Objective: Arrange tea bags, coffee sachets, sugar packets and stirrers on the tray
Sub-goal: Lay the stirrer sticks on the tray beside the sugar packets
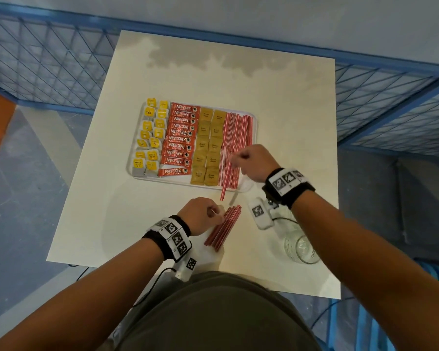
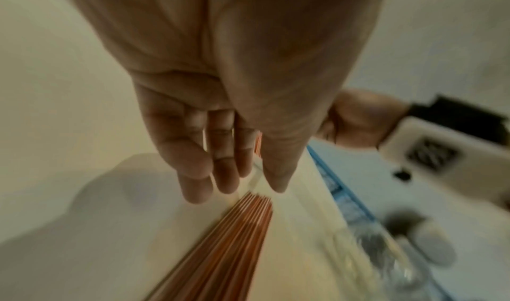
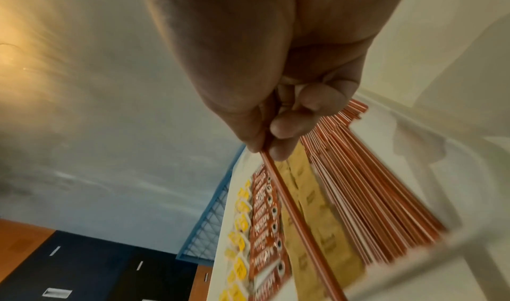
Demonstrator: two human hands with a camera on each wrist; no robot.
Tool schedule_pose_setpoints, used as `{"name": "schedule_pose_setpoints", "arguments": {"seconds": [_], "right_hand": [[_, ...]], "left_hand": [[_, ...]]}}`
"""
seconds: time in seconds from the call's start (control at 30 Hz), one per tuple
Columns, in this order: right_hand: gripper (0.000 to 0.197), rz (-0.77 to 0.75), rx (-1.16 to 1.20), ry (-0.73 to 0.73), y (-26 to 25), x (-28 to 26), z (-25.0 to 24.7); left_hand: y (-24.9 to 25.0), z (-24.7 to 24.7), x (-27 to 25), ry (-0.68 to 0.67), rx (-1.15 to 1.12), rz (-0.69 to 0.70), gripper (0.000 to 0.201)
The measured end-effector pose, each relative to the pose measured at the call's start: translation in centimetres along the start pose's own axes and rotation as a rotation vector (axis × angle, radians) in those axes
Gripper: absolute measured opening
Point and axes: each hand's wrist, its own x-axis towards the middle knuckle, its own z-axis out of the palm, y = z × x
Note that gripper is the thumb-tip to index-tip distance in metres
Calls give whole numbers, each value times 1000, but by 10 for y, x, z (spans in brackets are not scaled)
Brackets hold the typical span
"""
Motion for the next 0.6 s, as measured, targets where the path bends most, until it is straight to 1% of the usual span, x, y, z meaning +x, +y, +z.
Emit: {"name": "schedule_pose_setpoints", "arguments": {"seconds": [0.1, 0.23, 0.37, 0.47, 0.6], "right_hand": [[34, 20, -12, 29, -7, 31, -9], [33, 66, -53, 24, -5, 64, -5], [36, 90, -135, -34, -3, 82, 4], [34, 111, -186, -69, 1, 90, 11], [31, 160, -193, -48, 4, 95, 16]], "left_hand": [[5, 8, 5, -70, 227, -23, 33], [16, 15, 10, -85, 405, 16, 39], [20, 17, 9, -74, 441, 20, 32], [17, 18, 7, -73, 424, -1, 27], [14, 16, 3, -55, 407, -12, 25]]}}
